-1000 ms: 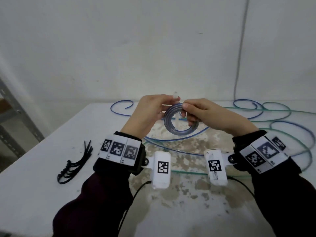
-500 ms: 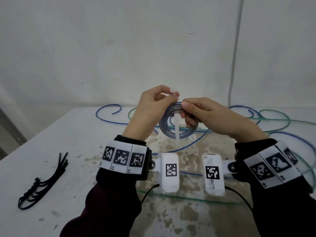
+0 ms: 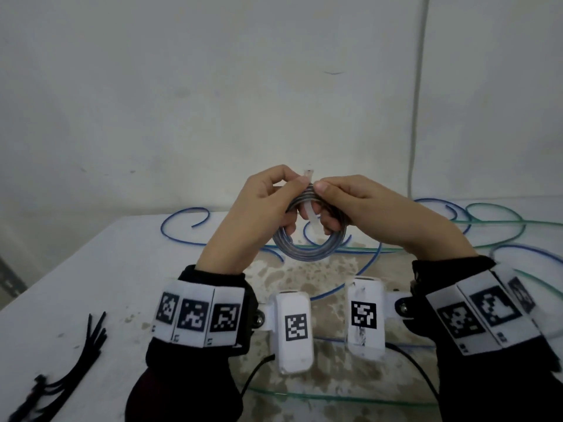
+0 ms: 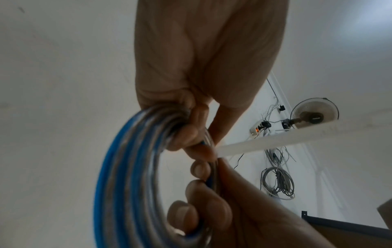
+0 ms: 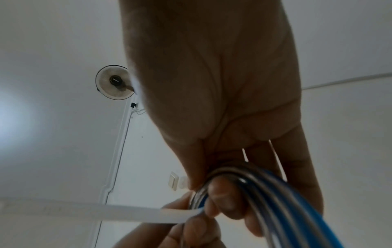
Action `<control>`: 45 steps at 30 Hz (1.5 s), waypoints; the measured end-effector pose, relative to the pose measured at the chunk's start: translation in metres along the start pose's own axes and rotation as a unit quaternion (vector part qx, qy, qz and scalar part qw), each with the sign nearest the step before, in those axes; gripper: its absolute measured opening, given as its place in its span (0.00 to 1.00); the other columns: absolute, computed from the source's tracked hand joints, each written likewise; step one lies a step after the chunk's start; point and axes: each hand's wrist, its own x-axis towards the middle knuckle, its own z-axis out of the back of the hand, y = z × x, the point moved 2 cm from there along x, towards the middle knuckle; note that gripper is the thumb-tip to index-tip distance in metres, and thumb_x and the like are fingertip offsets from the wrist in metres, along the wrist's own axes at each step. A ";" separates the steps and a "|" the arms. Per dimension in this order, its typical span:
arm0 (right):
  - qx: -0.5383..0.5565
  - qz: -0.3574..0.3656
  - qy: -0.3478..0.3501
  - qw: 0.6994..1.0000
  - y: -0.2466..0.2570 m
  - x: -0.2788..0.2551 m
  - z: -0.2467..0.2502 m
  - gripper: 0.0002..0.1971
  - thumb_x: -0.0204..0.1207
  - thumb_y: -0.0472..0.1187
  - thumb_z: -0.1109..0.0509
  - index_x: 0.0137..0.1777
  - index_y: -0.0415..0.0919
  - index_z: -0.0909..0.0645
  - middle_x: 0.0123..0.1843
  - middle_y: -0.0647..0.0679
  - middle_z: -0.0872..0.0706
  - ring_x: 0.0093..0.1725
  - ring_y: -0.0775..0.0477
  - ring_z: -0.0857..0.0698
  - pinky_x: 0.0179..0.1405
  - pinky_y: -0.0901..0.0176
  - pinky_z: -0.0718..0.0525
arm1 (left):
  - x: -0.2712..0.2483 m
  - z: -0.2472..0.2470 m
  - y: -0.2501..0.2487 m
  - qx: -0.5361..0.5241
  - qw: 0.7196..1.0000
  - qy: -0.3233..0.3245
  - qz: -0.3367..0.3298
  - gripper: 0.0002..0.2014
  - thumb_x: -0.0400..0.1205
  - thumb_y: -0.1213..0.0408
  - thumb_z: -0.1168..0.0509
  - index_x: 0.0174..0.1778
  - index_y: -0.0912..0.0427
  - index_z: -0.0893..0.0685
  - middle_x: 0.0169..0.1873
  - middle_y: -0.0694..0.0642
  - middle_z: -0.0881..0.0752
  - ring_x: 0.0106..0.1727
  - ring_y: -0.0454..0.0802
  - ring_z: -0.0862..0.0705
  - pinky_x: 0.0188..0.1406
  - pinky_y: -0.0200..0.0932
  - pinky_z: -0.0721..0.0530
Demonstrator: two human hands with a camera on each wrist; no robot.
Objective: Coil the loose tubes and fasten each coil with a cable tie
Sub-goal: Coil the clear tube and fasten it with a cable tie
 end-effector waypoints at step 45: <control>0.072 0.022 -0.145 0.987 0.041 -0.016 -0.007 0.19 0.82 0.41 0.37 0.28 0.41 0.24 0.31 0.44 0.26 0.38 0.47 0.29 0.48 0.52 0.28 | -0.013 0.002 -0.011 0.115 0.964 -0.147 -0.187 0.07 0.84 0.68 0.39 0.39 0.61 0.24 0.18 0.57 0.22 0.19 0.49 0.33 0.24 0.41 0.34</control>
